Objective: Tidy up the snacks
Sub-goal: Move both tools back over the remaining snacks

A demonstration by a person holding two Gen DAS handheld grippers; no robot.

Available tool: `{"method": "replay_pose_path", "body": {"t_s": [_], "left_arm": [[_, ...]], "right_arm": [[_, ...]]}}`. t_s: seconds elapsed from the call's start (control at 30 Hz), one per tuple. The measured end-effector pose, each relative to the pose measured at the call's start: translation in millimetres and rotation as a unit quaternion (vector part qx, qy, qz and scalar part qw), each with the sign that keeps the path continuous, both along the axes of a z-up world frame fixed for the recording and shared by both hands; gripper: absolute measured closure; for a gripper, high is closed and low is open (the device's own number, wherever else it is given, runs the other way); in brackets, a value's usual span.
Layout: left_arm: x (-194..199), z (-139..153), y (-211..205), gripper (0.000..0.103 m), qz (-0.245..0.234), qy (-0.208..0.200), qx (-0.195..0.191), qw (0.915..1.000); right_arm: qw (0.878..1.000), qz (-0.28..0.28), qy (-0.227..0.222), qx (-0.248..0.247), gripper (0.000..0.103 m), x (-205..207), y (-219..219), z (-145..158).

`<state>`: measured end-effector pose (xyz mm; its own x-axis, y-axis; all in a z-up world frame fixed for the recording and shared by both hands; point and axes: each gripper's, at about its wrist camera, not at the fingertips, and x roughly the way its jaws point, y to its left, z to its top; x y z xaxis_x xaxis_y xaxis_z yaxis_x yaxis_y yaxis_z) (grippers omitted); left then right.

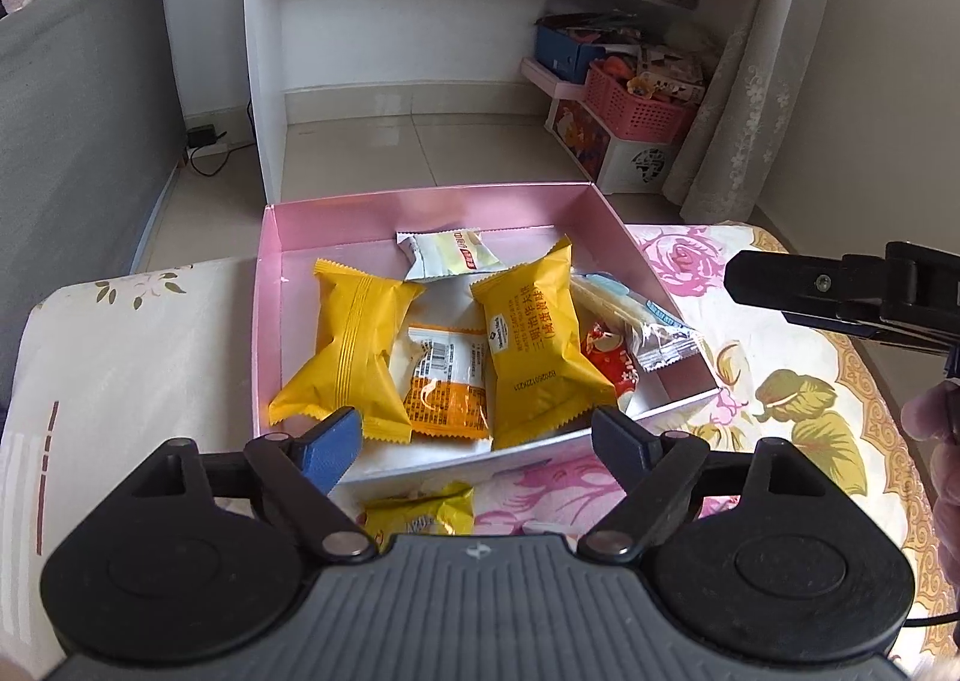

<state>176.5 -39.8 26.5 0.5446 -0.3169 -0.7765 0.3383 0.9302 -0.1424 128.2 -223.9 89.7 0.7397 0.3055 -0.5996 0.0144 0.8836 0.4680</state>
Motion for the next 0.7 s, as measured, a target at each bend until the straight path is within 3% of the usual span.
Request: {"method": "replay_pose_path", "body": {"t_s": [0.3, 0.7], "left_arm": [[-35.6, 2.0, 26.8, 0.010, 0.010, -0.004, -0.004, 0.9999], [-78.9, -4.1, 61.6, 0.006, 0.040, -0.028, 0.003, 0.9988]], "right_arm": [[0.998, 0.020, 0.005, -0.051, 0.011, -34.4, 21.2, 10.5], [0.995, 0.043, 0.002, -0.088, 0.009, -72.3, 48.9, 3.4]]}}
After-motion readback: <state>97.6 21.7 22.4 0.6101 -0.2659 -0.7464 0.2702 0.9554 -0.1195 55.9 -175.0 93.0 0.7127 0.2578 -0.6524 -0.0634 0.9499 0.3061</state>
